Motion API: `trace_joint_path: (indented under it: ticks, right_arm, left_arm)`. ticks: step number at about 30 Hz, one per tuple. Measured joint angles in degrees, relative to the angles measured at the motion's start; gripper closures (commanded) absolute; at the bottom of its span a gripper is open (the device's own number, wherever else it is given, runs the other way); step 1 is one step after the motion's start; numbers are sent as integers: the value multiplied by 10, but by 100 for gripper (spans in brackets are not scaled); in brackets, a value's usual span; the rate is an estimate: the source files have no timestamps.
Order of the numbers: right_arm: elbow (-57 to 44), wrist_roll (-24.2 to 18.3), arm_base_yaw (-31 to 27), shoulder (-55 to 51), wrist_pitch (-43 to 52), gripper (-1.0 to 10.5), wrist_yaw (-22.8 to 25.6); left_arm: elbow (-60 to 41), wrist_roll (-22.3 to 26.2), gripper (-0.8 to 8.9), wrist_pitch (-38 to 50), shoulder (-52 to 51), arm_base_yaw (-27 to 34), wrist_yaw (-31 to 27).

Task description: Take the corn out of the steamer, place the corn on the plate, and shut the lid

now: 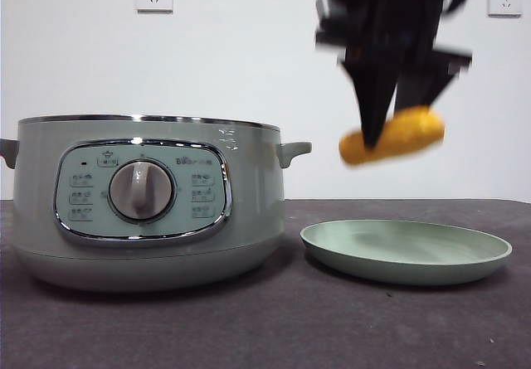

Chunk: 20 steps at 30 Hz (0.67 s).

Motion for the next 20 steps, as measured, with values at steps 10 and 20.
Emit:
trace_joint_path:
  ticks: [10,20]
  right_arm:
    - [-168,15,-14,0,222,962,2]
    - [-173,13,-41,0,227,936,10]
  left_arm:
    - [0,0,822,0,0,0,0]
    - [0,0,822,0,5,0,0]
